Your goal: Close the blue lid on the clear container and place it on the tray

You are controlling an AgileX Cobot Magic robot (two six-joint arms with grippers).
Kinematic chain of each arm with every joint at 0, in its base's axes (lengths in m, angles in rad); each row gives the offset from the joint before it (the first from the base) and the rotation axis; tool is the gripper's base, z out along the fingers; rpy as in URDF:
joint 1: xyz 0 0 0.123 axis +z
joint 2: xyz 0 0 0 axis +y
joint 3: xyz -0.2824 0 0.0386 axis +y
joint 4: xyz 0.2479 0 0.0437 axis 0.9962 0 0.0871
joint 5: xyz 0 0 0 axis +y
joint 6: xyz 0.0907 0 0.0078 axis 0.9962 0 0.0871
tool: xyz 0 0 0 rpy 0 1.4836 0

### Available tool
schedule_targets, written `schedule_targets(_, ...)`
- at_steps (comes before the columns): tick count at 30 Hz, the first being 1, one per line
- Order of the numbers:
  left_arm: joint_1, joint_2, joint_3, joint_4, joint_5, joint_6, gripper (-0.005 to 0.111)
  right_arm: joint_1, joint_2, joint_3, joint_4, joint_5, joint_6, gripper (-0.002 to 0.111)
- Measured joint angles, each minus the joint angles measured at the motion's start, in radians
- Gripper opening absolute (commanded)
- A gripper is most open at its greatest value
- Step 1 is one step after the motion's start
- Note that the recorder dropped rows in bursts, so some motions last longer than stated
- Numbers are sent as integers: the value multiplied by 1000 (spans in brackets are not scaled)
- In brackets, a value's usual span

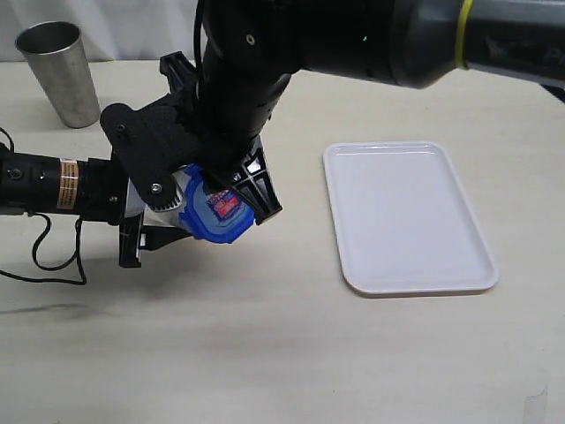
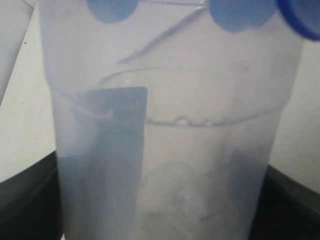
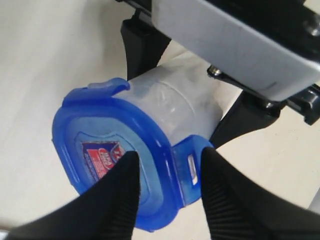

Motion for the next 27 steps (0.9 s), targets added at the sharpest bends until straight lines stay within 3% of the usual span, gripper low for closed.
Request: schedule_targets(27,8,12,0,22,-9,1,0,20,46,-18,-5,13,-30,19)
